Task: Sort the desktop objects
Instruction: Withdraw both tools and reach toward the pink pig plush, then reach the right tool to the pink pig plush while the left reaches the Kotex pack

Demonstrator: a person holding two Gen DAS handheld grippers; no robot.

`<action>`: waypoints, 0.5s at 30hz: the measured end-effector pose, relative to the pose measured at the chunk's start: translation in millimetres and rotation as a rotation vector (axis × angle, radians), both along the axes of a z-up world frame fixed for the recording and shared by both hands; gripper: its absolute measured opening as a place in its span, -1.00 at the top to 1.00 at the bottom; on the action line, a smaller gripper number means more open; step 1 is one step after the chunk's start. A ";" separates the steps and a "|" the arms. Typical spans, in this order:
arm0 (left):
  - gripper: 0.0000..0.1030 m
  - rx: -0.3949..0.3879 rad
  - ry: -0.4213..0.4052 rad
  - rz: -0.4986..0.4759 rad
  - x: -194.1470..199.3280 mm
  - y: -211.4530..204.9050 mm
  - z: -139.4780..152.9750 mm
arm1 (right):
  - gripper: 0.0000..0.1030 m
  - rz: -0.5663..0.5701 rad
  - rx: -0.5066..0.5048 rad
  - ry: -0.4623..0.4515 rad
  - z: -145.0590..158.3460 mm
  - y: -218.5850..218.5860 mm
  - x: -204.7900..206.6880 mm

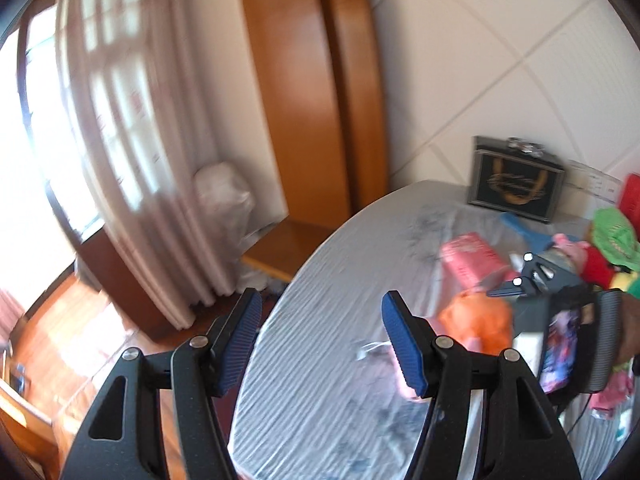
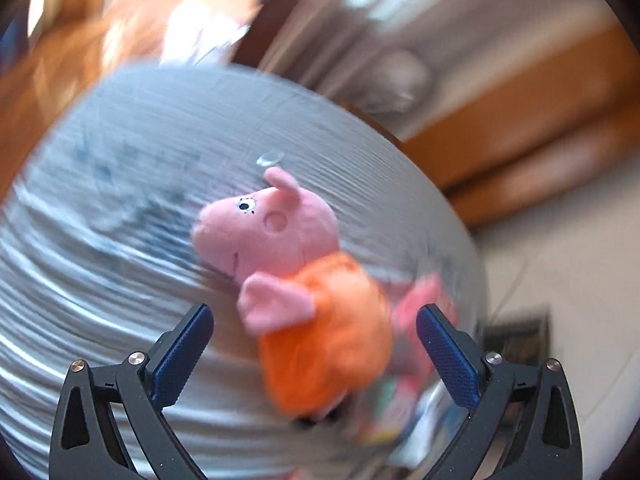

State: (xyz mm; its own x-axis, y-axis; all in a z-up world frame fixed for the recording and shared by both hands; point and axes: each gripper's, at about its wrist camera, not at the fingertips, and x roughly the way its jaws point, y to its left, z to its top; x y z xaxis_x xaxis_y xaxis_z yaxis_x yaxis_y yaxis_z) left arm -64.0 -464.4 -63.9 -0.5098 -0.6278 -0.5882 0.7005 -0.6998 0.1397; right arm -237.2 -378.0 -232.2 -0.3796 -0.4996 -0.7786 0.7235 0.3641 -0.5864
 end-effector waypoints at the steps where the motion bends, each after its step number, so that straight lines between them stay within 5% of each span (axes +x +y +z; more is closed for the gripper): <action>1: -0.20 0.011 -0.009 0.014 2.3 -4.5 -4.0 | -0.99 0.029 0.032 0.023 -8.2 -6.4 -0.1; 5: -0.20 0.021 -0.040 0.046 4.3 -16.3 -16.6 | -0.97 0.052 0.183 0.038 -52.4 -37.5 -10.7; 6: -0.20 0.029 -0.038 0.052 4.3 -19.2 -19.1 | -0.67 -0.029 0.222 -0.026 -61.2 -45.1 -20.7; 7: -0.20 0.038 -0.039 0.052 2.7 -21.9 -21.5 | -0.62 -0.077 0.212 -0.070 -62.3 -46.8 -26.4; 11: -0.20 0.037 -0.058 0.012 -16.8 -18.7 -25.5 | -0.26 -0.263 0.056 -0.323 -24.5 -21.5 -52.6; 15: -0.20 0.038 -0.050 -0.126 -63.8 2.9 -27.5 | -0.06 -0.486 -0.157 -0.621 32.6 63.3 -86.3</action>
State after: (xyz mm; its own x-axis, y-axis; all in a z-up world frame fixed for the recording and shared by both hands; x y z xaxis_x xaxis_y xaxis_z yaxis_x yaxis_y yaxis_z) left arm -127.8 -461.5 -91.4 -0.5527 -0.5376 -0.6368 0.5995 -0.7872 0.1443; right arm -323.5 -314.6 -199.6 -0.1035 -0.5105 -0.8536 0.9907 -0.1290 -0.0429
